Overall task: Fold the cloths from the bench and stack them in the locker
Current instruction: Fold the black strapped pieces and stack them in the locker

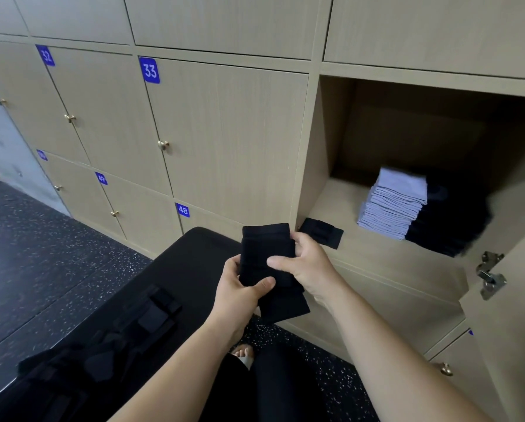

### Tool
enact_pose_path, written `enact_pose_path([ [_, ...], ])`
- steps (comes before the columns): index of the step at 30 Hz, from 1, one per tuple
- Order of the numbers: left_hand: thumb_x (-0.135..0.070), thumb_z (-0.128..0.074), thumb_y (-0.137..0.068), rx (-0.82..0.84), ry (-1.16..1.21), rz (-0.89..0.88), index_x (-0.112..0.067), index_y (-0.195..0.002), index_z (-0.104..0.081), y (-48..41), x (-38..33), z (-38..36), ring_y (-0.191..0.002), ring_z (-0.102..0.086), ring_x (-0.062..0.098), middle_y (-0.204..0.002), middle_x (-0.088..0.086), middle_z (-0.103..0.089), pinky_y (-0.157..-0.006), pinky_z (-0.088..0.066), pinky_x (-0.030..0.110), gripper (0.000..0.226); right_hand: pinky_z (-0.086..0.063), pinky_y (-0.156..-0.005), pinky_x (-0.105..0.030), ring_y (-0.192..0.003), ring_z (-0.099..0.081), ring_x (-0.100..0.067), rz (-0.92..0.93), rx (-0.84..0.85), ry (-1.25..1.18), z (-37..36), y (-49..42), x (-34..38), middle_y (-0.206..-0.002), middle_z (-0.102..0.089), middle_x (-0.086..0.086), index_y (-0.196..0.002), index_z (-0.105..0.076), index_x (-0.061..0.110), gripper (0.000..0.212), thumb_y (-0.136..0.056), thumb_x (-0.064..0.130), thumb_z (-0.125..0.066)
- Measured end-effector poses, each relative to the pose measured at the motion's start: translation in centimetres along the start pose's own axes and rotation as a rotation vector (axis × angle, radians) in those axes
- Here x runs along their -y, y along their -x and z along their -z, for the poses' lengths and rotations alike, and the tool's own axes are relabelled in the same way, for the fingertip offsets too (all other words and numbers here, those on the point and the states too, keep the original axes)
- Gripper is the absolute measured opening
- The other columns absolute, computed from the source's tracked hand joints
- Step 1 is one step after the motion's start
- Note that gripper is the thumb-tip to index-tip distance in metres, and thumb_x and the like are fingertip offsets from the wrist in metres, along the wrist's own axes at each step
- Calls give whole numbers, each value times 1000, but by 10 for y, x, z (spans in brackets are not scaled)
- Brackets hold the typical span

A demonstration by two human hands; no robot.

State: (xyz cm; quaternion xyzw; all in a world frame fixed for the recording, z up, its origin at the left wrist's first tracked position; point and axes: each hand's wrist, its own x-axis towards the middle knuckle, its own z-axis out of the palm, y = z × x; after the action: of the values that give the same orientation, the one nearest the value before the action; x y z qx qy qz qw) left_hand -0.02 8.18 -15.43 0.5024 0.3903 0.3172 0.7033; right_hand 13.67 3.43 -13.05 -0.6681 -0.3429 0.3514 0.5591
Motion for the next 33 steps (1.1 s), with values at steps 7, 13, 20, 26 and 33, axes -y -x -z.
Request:
enact_pose_path([
  [7,6,-77,-76,12,24,-2,-20,-120,-52,-17,1,-6,-103,-68,27,-113,10,-68,-90,-56,49,57,-54,-67,-20,-82,-70,-11,52,-67,-3,2,-8,-7,-88,-73,-1,-92,-66,13,21,-81,-5,-62],
  [13,11,-68,-81,10,17,47,-21,-120,-54,-38,5,-11,-99,-70,30,-105,12,-72,-90,-55,53,52,-55,-63,-25,-73,-66,-10,32,-248,-138,23,-28,-10,-79,-71,3,-85,-67,15,16,-87,1,-61],
  [20,9,-66,-85,-40,9,46,-12,-109,-66,-65,10,-21,-94,-72,25,-96,4,-76,-89,-57,47,32,-48,-49,-18,-69,-58,-18,-76,-515,-298,99,-63,-32,-78,-64,-6,-76,-64,12,13,-87,5,-65],
  [26,9,-65,-85,-76,31,104,-9,-104,-68,-90,21,-28,-95,-71,30,-95,8,-75,-90,-55,50,26,-49,-60,-27,-70,-58,-21,-167,-596,-198,142,-110,-63,-82,-62,-11,-85,-59,-4,14,-86,8,-66],
  [33,10,-64,-85,-113,89,161,-7,-104,-66,-113,33,-31,-95,-70,32,-98,12,-74,-85,-57,48,25,-48,-45,-16,-65,-60,-17,-210,-559,-188,140,-161,-76,-74,-63,-5,-74,-61,7,16,-88,0,-64],
])
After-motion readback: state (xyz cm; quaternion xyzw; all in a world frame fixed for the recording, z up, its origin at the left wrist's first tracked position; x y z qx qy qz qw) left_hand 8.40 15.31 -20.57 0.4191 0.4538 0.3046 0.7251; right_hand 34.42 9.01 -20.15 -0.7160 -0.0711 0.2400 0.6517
